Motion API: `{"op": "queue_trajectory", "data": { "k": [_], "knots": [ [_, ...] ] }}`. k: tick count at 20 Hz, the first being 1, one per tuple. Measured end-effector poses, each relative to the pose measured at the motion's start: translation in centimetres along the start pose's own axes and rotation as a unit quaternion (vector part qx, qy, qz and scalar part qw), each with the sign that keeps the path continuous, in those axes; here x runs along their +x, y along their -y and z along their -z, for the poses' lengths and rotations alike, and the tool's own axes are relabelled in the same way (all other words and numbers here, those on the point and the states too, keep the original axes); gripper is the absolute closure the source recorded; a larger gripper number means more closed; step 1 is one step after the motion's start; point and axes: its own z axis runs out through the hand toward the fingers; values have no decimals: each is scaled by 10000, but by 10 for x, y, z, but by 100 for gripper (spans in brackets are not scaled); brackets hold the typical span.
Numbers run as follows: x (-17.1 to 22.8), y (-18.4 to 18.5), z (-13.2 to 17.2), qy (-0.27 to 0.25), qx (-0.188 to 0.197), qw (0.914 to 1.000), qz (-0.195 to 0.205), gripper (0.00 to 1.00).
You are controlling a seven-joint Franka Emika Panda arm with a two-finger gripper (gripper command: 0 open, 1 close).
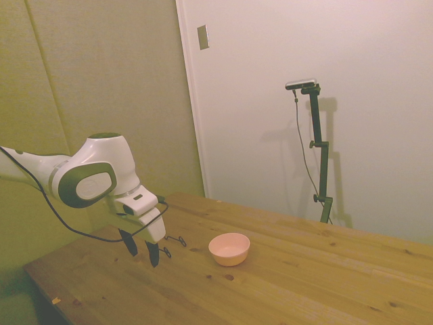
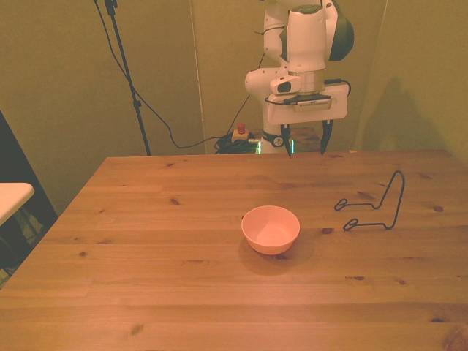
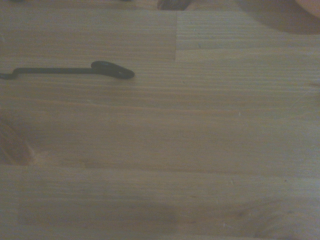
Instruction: Load the bowl
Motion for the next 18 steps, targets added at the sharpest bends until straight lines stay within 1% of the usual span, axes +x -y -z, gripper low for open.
{"op": "queue_trajectory", "data": {
  "k": [3, 5, 8, 10, 13, 16, 18],
  "knots": [
    [2, 1, 2, -60, 9, 10000, 19, 0],
    [16, 2, 13, -264, -34, 9996, 22, 0],
    [52, 10, 35, -609, -44, 9981, -120, 0],
    [83, 23, 43, -813, -18, 9964, -255, 0],
    [130, 48, 31, -977, -101, 9941, -469, 0],
    [164, 72, 5, -888, -150, 9940, -618, 0],
    [178, 87, -12, -836, -182, 9941, -673, 0]
  ]
}}
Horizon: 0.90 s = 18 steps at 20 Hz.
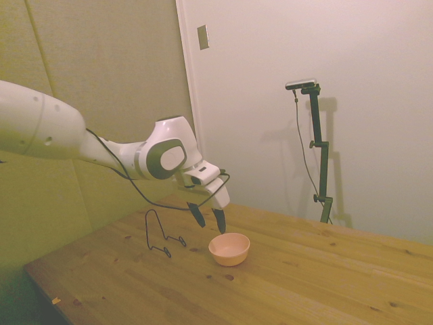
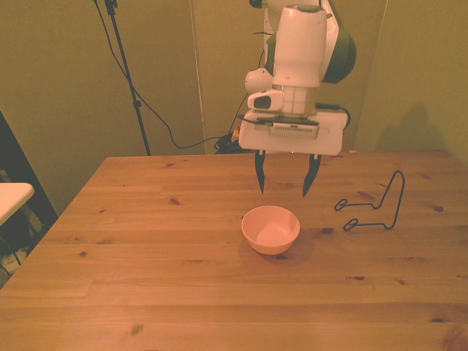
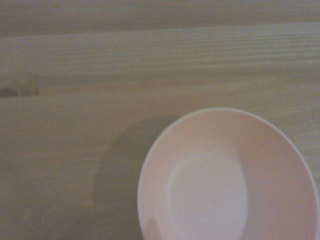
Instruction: Load the bowl
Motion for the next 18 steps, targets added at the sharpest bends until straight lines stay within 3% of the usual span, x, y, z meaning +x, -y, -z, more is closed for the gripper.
{"op": "queue_trajectory", "data": {
  "k": [5, 9, 10, 18],
  "knots": [
    [-3, 33, -35, 86, -106, 9999, -13, 0],
    [-10, 38, -58, 167, -251, 9995, -58, 0],
    [-9, 37, -63, 177, -284, 9994, -74, 100],
    [-5, 32, -77, 199, -358, 9990, -187, 100]
  ]
}}
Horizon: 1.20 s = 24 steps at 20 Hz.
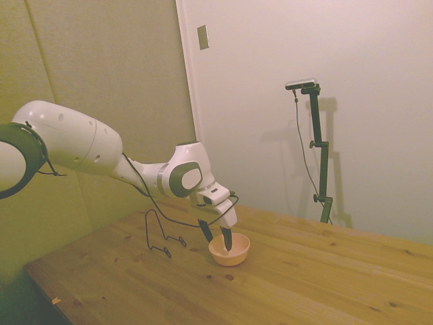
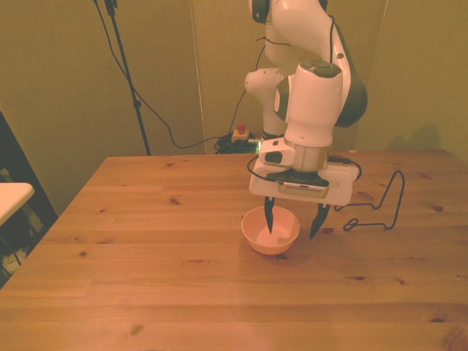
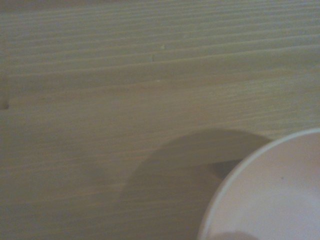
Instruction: Load the bowl
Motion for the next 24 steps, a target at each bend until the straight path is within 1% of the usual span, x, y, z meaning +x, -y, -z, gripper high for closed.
{"op": "queue_trajectory", "data": {
  "k": [16, 24],
  "knots": [
    [2, -1, -1, 96, 45, 9999, -123, 100],
    [10, -2, 7, 300, 237, 9987, -348, 100]
  ]
}}
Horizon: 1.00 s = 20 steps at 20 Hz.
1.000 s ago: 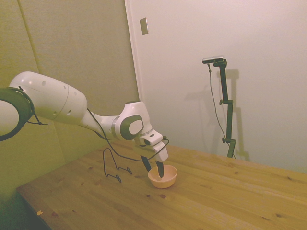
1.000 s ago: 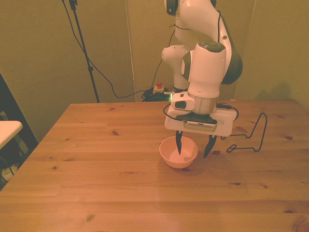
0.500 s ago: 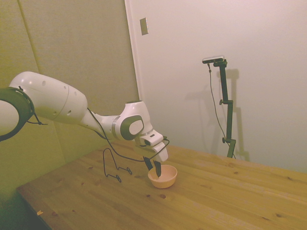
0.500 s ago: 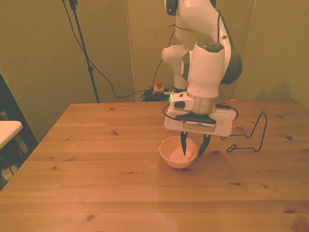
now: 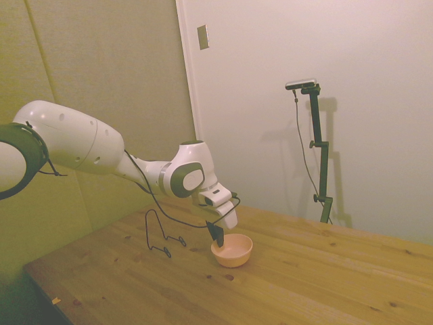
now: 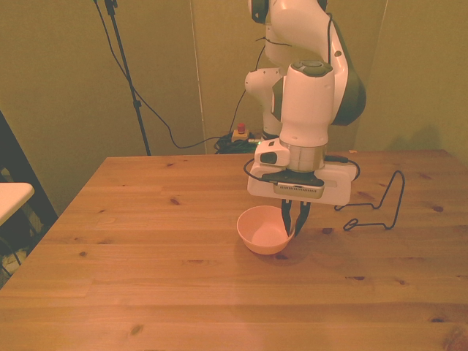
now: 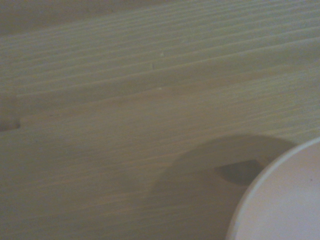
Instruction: Load the bowl
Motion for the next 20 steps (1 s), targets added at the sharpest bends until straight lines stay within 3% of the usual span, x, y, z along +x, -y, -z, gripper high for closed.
{"op": "queue_trajectory", "data": {
  "k": [7, 11, 13, 15, 20],
  "knots": [
    [-10, -3, 54, 388, 443, 9981, 182, 100],
    [-57, -8, 109, 816, 838, 9920, 483, 100],
    [-105, -24, 144, 1109, 1050, 9854, 748, 100],
    [-106, -24, 143, 1169, 1092, 9844, 732, 100],
    [-104, -29, 120, 1708, 1853, 9655, 660, 100]
  ]
}}
